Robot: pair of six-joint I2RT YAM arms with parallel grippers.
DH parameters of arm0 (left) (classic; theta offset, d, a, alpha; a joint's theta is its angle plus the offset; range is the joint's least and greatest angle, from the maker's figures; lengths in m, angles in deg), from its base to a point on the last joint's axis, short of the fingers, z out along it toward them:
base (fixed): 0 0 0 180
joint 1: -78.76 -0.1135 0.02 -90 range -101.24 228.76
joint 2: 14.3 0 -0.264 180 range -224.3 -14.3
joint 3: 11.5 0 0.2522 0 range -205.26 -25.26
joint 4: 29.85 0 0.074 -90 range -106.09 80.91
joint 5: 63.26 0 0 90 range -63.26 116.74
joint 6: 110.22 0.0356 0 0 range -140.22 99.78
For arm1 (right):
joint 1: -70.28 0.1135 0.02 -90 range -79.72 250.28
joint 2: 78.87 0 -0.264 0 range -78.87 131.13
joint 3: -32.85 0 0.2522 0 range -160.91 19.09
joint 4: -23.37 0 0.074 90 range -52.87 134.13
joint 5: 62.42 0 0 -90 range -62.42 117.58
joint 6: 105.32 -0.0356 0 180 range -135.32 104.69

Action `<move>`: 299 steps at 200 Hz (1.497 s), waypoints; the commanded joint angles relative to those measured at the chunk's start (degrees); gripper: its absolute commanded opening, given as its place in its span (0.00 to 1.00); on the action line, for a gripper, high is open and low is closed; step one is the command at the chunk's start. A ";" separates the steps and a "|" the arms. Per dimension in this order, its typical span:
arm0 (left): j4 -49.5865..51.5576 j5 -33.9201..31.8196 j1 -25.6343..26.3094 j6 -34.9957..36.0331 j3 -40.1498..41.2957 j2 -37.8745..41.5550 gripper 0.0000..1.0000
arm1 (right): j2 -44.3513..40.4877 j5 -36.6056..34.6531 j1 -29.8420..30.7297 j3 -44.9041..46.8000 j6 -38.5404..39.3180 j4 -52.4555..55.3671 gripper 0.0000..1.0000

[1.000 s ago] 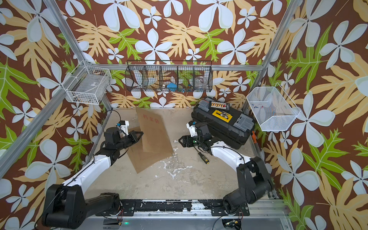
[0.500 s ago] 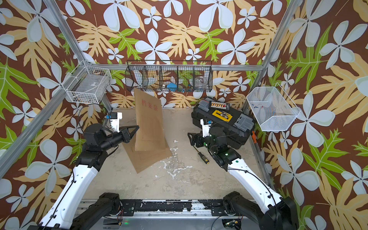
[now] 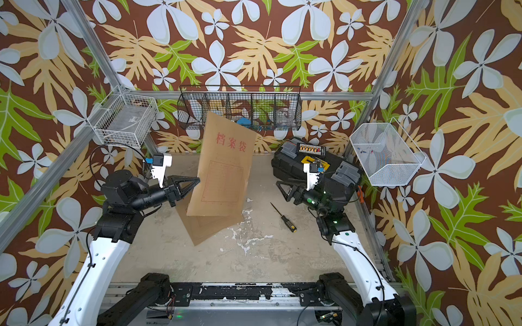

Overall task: Open the file bag
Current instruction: Pick up the file bag from the file bag.

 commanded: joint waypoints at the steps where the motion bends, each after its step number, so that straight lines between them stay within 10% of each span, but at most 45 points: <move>1: -2.19 4.84 1.60 0.02 -2.22 0.02 0.00 | 0.20 5.63 -0.09 -0.23 -5.91 -9.70 0.89; 184: -9.37 9.20 2.80 -7.68 -6.86 2.35 0.00 | 16.59 9.04 7.86 -12.94 -25.18 -43.28 1.00; 299: -8.36 5.13 2.90 -6.92 -6.10 1.16 0.00 | 18.53 12.12 3.59 -20.57 -29.51 -50.29 0.70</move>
